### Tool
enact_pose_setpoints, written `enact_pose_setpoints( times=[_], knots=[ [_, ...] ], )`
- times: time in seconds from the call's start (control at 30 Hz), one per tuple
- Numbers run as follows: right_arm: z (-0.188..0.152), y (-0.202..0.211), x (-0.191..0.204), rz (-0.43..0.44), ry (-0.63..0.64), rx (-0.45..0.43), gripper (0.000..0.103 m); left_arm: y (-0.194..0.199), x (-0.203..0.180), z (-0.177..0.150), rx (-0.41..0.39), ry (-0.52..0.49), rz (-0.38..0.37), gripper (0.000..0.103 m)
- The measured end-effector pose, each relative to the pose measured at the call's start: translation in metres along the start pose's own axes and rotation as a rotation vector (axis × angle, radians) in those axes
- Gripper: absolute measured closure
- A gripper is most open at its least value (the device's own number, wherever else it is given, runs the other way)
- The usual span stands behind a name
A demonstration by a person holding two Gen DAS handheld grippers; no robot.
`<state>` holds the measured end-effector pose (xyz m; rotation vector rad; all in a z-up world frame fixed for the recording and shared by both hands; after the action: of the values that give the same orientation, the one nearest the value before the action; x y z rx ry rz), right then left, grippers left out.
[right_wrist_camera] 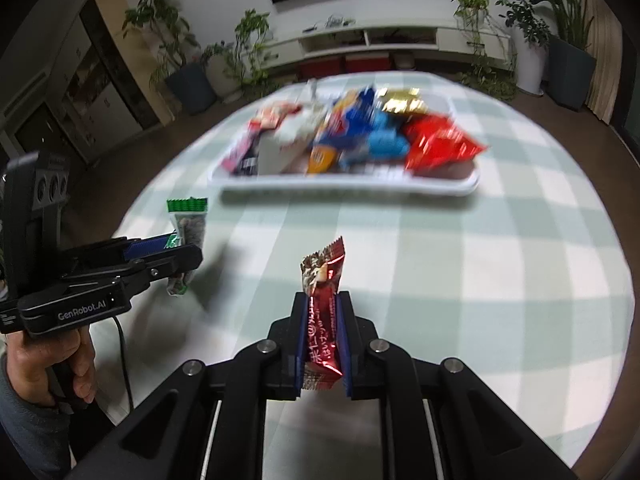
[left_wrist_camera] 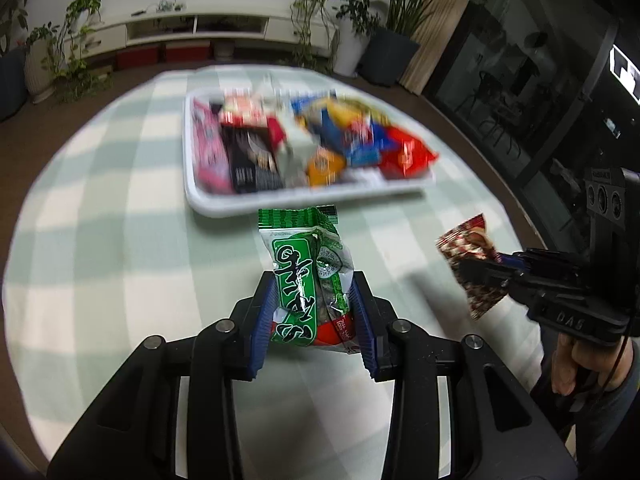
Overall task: Organize snacks
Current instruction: 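Carry both packets over the tray and open both grippers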
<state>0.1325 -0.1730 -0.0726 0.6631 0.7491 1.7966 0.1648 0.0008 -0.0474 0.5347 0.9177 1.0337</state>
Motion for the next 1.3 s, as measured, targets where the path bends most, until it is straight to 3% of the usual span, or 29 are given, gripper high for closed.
enact_pose_setpoints(
  times=[0.3, 0.43, 0.57, 0.83, 1.07, 1.3],
  knots=[
    [0.094, 0.027, -0.037, 0.004, -0.031, -0.145, 0.088, 0.006, -0.016, 0.094, -0.084, -0.026, -0.008, 0.069],
    [0.137, 0.001, -0.051, 0.049, -0.065, -0.142, 0.088, -0.018, -0.025, 0.134, -0.069, -0.029, -0.001, 0.069],
    [0.156, -0.033, -0.062, 0.053, -0.079, -0.098, 0.088, -0.054, -0.026, 0.155, -0.039, -0.040, 0.043, 0.069],
    [0.161, -0.091, -0.073, -0.001, -0.052, -0.008, 0.088, -0.109, -0.021, 0.156, 0.011, -0.052, 0.077, 0.069],
    [0.155, -0.112, -0.076, -0.031, -0.024, 0.027, 0.088, -0.126, -0.016, 0.155, 0.008, -0.058, 0.091, 0.065],
    [0.151, -0.118, -0.077, -0.053, -0.023, 0.036, 0.087, -0.133, -0.016, 0.152, 0.006, -0.064, 0.103, 0.053]
  ],
)
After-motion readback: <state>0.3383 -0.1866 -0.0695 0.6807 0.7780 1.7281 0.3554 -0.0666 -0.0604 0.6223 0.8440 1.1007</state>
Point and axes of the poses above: each gripper's, at about its wrist camera, not at the fingertips, and y roughly against the way its jaws point, x to its left, z to its top, the point moved 3 cm from there along -y, roughly the way its jaws point, and after that the axes turned 12 degrees about y, right-handed, at the moved point
